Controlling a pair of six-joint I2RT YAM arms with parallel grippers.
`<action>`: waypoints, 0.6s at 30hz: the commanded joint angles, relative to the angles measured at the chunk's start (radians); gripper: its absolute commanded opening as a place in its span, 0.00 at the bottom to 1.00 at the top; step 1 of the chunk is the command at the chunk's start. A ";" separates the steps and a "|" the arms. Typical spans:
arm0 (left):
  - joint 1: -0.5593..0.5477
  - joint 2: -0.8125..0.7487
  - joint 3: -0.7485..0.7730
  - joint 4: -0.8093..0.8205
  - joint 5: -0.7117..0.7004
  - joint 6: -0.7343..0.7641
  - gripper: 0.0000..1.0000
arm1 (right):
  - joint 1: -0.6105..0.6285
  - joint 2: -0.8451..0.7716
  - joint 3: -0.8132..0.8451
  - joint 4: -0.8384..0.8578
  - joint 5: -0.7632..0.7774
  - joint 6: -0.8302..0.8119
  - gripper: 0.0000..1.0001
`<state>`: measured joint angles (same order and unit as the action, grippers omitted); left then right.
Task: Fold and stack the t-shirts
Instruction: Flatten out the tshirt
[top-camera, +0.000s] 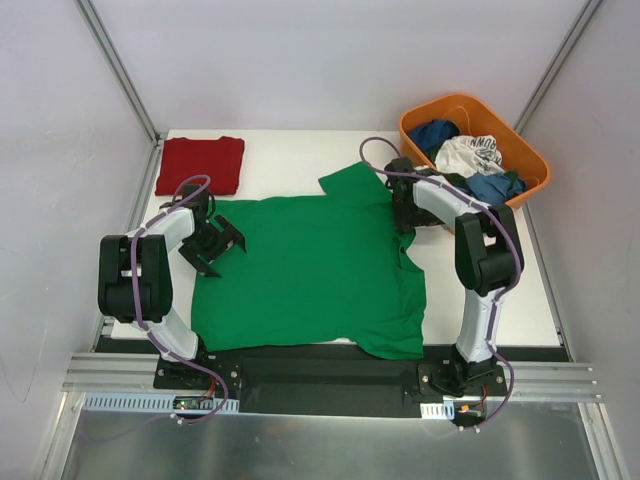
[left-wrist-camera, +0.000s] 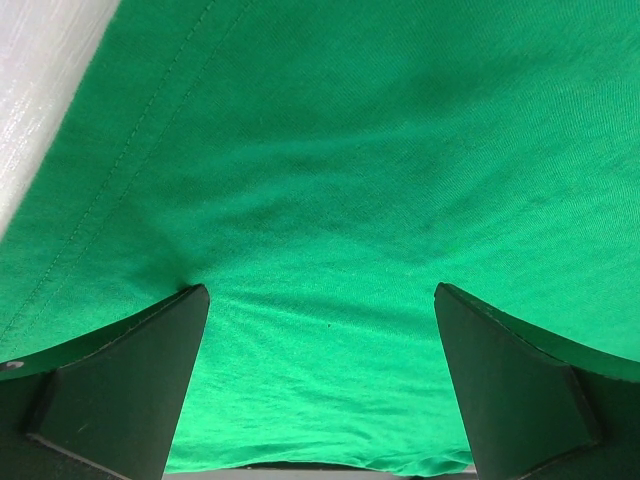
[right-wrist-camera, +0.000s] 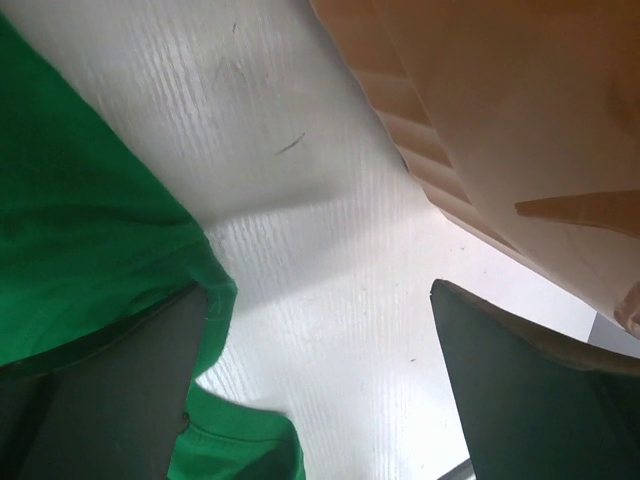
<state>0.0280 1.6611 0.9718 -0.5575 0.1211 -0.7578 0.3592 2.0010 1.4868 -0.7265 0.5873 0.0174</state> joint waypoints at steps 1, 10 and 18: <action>0.020 0.008 -0.036 0.004 -0.081 0.054 0.99 | 0.020 -0.148 -0.008 -0.021 0.031 -0.007 0.99; 0.019 -0.001 -0.025 0.005 -0.057 0.058 0.99 | 0.103 -0.288 -0.115 0.119 -0.510 -0.036 0.99; 0.020 -0.001 -0.024 0.005 -0.048 0.064 0.99 | 0.124 -0.188 -0.131 0.185 -0.678 0.019 0.99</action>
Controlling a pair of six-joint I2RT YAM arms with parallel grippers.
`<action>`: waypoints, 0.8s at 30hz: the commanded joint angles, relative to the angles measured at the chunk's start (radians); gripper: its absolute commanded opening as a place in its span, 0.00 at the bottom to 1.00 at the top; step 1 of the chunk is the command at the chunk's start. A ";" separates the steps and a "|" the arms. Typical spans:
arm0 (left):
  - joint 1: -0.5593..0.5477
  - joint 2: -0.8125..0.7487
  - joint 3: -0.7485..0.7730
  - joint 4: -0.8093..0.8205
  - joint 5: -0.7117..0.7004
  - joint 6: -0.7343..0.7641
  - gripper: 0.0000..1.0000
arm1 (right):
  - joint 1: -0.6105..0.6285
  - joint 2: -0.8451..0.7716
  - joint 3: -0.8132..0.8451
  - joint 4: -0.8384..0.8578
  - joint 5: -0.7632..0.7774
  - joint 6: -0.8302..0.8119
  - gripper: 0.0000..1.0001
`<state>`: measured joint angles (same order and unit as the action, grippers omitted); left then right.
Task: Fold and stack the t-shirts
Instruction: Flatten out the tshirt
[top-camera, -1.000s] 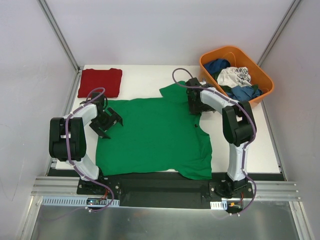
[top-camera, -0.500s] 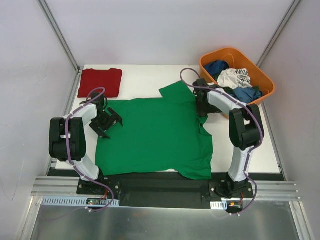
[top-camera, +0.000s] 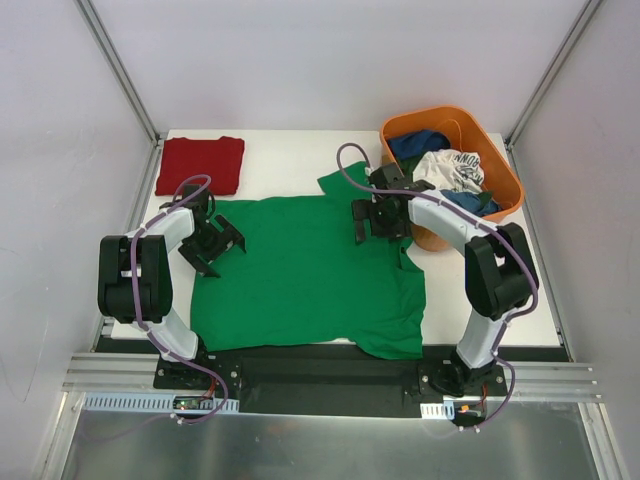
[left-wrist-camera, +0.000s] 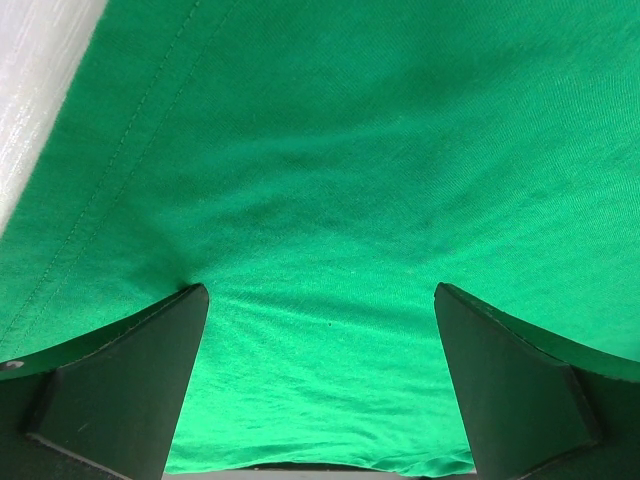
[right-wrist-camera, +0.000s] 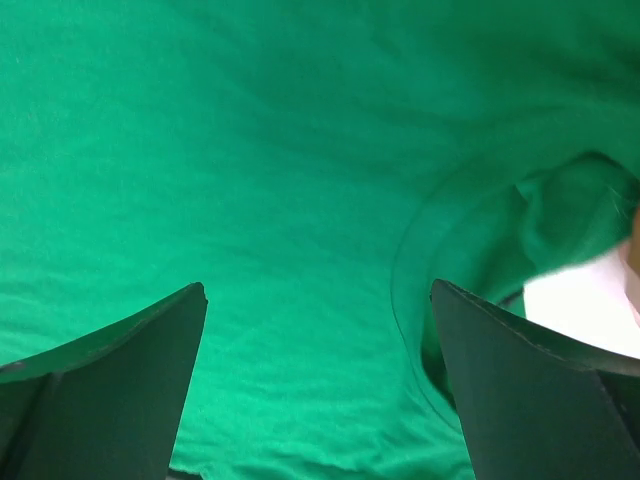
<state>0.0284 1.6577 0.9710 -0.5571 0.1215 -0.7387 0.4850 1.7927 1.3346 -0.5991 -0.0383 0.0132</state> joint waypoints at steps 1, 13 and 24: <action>0.019 0.001 -0.023 0.003 -0.048 0.045 0.99 | 0.000 0.025 0.026 0.049 -0.029 0.018 0.99; 0.019 -0.004 -0.031 0.005 -0.056 0.045 0.99 | -0.218 0.002 0.026 0.007 0.052 -0.062 0.99; 0.019 0.001 -0.028 0.005 -0.049 0.044 0.99 | -0.244 -0.015 0.086 -0.013 -0.097 -0.102 0.99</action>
<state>0.0284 1.6531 0.9676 -0.5549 0.1219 -0.7269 0.1642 1.8359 1.4155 -0.5980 -0.0402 -0.0608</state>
